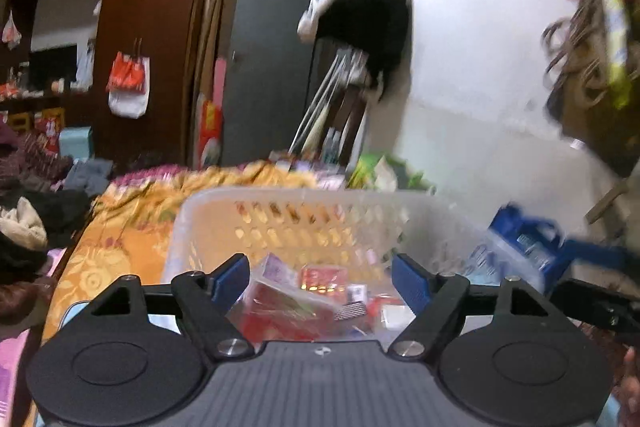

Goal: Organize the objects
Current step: 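Carry both held items over the white basket and open both grippers, then grasp the white blue-labelled bottle with the left gripper while the right grasps a clear bag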

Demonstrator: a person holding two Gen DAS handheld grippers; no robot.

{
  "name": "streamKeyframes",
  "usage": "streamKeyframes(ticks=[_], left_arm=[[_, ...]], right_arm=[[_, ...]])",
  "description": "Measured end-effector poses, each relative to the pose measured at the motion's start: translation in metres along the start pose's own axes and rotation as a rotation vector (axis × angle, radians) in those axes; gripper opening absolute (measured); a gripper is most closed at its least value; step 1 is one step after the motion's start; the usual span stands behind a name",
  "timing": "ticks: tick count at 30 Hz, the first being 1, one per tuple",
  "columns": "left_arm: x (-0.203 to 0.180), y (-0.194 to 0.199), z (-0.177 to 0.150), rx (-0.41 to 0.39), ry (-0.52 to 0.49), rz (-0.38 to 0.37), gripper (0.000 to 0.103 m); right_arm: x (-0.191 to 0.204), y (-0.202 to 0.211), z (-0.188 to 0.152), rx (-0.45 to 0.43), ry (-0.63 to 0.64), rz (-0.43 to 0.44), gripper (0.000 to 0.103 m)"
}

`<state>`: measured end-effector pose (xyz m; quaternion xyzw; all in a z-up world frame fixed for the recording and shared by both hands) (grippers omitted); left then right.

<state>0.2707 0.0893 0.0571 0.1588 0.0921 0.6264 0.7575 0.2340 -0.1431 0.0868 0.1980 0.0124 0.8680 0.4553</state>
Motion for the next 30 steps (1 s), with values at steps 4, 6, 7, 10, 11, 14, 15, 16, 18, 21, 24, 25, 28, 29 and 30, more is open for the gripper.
streamKeyframes(ticks=[4, 6, 7, 10, 11, 14, 15, 16, 18, 21, 24, 25, 28, 29, 30], left_arm=[[-0.026, 0.046, -0.035, -0.044, -0.041, 0.000, 0.095], [-0.046, 0.053, -0.057, -0.014, -0.071, -0.033, 0.095], [-0.056, 0.056, -0.070, 0.005, -0.080, -0.055, 0.095], [-0.078, 0.057, -0.097, 0.027, -0.095, -0.112, 0.095], [-0.087, 0.054, -0.103, 0.040, -0.112, -0.136, 0.095], [-0.107, 0.046, -0.119, 0.101, -0.168, -0.182, 0.094], [-0.111, 0.043, -0.120, 0.115, -0.183, -0.182, 0.094], [-0.114, 0.043, -0.119, 0.118, -0.196, -0.173, 0.094], [-0.115, 0.044, -0.118, 0.106, -0.202, -0.155, 0.094], [-0.116, 0.039, -0.120, 0.144, -0.211, -0.137, 0.092], [-0.115, 0.038, -0.122, 0.149, -0.216, -0.135, 0.080], [-0.113, 0.040, -0.123, 0.137, -0.210, -0.139, 0.080], [-0.110, 0.050, -0.124, 0.094, -0.215, -0.120, 0.080], [-0.108, 0.053, -0.124, 0.081, -0.216, -0.116, 0.080], [-0.106, 0.055, -0.124, 0.074, -0.214, -0.117, 0.080]], right_arm=[[-0.027, 0.018, -0.026, 0.071, -0.047, -0.063, 0.103], [-0.035, 0.011, -0.040, 0.150, 0.000, -0.109, 0.103], [-0.039, 0.008, -0.050, 0.188, 0.014, -0.121, 0.103], [-0.043, -0.003, -0.067, 0.258, 0.041, -0.115, 0.092], [-0.043, -0.005, -0.073, 0.277, 0.043, -0.115, 0.088], [-0.042, -0.014, -0.086, 0.318, 0.068, -0.127, 0.083], [-0.042, -0.016, -0.088, 0.326, 0.074, -0.133, 0.080], [-0.043, -0.018, -0.091, 0.332, 0.078, -0.140, 0.078], [-0.045, -0.019, -0.091, 0.340, 0.068, -0.144, 0.060], [-0.048, -0.014, -0.090, 0.331, 0.055, -0.148, 0.048], [-0.048, -0.015, -0.089, 0.332, 0.063, -0.155, 0.045], [-0.048, -0.015, -0.089, 0.330, 0.067, -0.161, 0.044], [-0.045, -0.007, -0.087, 0.290, 0.079, -0.165, 0.041], [-0.045, -0.007, -0.084, 0.282, 0.079, -0.166, 0.041], [-0.044, -0.005, -0.084, 0.277, 0.077, -0.160, 0.041]])
Point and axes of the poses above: each gripper's, at about its wrist camera, not at the fingertips, and y roughly against the way its jaws point, x to its left, z to its top, the point moved 5 cm from there along -y, roughly the way its jaws point, and after that the axes turned 14 degrees about -y, right-handed, at the moved point
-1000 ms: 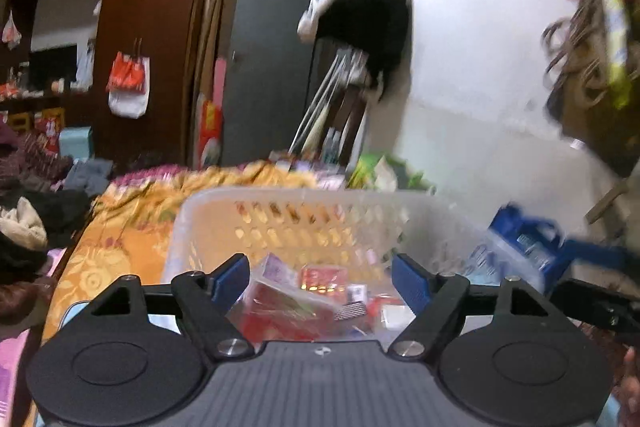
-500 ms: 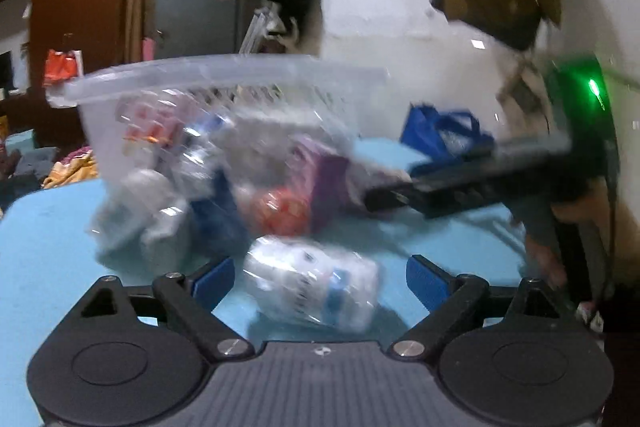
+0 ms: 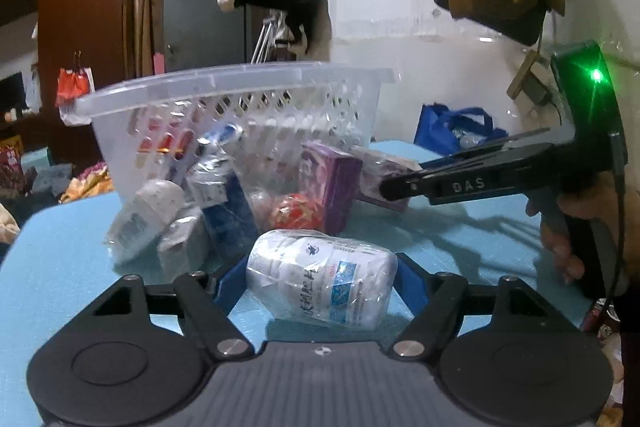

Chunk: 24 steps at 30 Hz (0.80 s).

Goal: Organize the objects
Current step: 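Grasp the white blue-labelled bottle with the left gripper while the right grasps a clear bag, then lift both held items over the white basket and release them inside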

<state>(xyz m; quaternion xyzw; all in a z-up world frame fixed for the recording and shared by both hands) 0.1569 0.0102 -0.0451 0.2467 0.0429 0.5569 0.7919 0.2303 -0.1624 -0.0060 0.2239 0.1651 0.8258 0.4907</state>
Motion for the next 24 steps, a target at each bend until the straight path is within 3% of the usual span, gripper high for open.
streamKeyframes(ticks=[7, 11, 16, 24], left_arm=[[0.021, 0.019, -0.008, -0.056, 0.063, 0.016, 0.080], [0.032, 0.030, -0.010, -0.116, 0.048, 0.082, 0.080], [0.049, 0.043, -0.009, -0.190, 0.090, 0.081, 0.080], [0.049, 0.056, -0.009, -0.250, 0.057, 0.120, 0.080]], right_arm=[[-0.006, 0.026, -0.001, -0.095, -0.047, 0.015, 0.040], [-0.002, 0.048, -0.005, -0.180, -0.068, 0.042, 0.040], [0.008, 0.060, -0.014, -0.222, -0.089, 0.080, 0.041], [0.009, 0.066, -0.023, -0.291, -0.109, 0.084, 0.041]])
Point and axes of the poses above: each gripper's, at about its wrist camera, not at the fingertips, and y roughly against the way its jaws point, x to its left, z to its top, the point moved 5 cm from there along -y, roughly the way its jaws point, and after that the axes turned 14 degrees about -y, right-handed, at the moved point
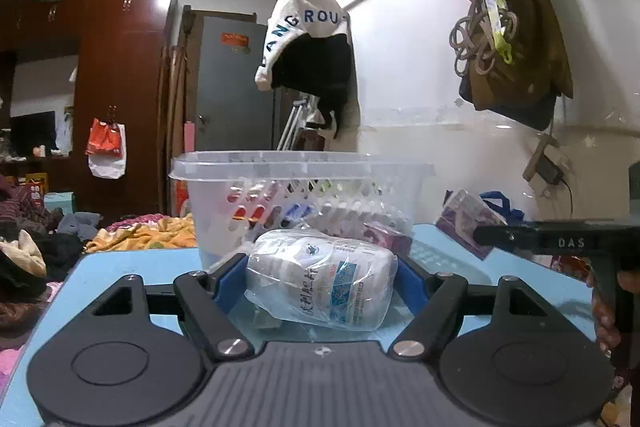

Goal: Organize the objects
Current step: 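Lift both held items over the white basket and release them inside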

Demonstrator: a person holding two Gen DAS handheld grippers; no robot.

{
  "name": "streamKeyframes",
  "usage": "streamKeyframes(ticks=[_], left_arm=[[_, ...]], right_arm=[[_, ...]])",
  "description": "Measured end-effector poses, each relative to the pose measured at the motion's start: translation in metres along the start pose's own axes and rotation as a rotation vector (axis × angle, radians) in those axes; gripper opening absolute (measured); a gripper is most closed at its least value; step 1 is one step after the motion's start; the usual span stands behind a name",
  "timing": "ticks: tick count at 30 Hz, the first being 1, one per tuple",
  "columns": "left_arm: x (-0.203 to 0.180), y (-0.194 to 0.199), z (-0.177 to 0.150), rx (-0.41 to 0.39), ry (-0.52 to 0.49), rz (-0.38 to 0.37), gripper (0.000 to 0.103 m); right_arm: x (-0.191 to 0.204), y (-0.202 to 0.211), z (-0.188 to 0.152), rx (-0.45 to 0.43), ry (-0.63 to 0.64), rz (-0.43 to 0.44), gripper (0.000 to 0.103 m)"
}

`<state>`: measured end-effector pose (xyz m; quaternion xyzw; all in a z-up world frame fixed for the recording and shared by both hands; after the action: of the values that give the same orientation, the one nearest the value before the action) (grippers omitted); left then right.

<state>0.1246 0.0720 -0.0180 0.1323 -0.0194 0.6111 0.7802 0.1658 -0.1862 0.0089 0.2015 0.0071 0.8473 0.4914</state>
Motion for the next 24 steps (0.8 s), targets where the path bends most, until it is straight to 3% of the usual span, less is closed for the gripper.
streamKeyframes(ticks=[7, 24], left_arm=[[0.014, 0.002, 0.002, -0.022, 0.012, 0.057, 0.080], [0.014, 0.000, 0.000, -0.014, 0.005, 0.073, 0.080]], right_arm=[[-0.001, 0.001, -0.001, -0.012, -0.008, 0.020, 0.041], [0.002, 0.004, -0.005, -0.020, 0.008, 0.021, 0.041]])
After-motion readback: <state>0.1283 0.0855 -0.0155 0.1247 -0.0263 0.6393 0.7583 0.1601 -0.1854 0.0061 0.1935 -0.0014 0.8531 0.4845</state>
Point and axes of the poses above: each gripper's, at about its wrist camera, not at the fingertips, and y roughly against the way its jaws point, x to its left, z to its top, the point moved 5 cm from there along -y, roughly the way its jaws point, and after that the axes turned 14 degrees about -y, right-handed, at the moved point
